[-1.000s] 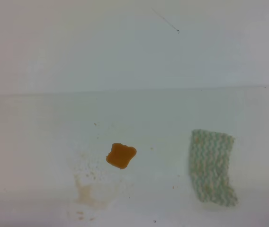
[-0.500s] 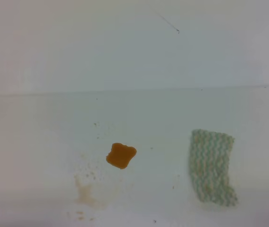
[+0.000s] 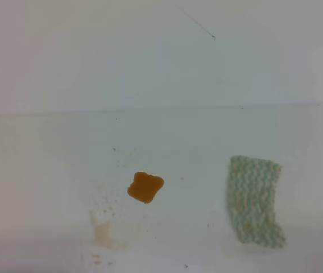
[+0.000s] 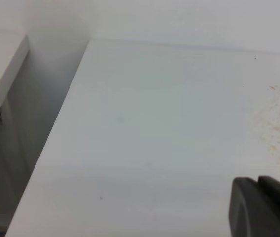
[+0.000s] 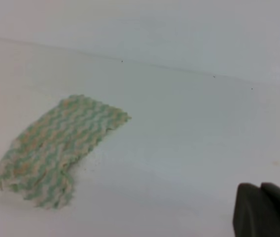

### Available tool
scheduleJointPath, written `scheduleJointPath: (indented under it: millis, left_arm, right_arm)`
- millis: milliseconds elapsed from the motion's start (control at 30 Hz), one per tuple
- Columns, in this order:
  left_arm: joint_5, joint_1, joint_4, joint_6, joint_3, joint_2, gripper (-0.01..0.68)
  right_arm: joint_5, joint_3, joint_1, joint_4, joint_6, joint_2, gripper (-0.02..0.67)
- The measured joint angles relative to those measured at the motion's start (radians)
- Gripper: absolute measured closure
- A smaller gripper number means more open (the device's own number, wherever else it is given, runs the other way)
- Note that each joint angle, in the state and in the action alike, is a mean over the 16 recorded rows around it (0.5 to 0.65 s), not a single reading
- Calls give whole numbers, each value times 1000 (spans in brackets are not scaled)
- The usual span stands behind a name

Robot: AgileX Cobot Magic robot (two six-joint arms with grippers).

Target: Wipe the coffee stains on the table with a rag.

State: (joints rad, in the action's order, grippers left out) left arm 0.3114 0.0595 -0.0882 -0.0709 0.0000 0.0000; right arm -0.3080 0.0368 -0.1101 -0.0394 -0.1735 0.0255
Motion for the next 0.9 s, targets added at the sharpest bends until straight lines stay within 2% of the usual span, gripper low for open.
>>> scheduleJointPath:
  millis: [567, 900]
  left_arm:
    - [0, 0, 0, 0, 0, 0, 675]
    - [0, 0, 0, 0, 0, 0, 675]
  right_arm:
    - [15, -2, 0, 20, 6, -2, 652]
    - [197, -3, 0, 159, 42, -2, 652]
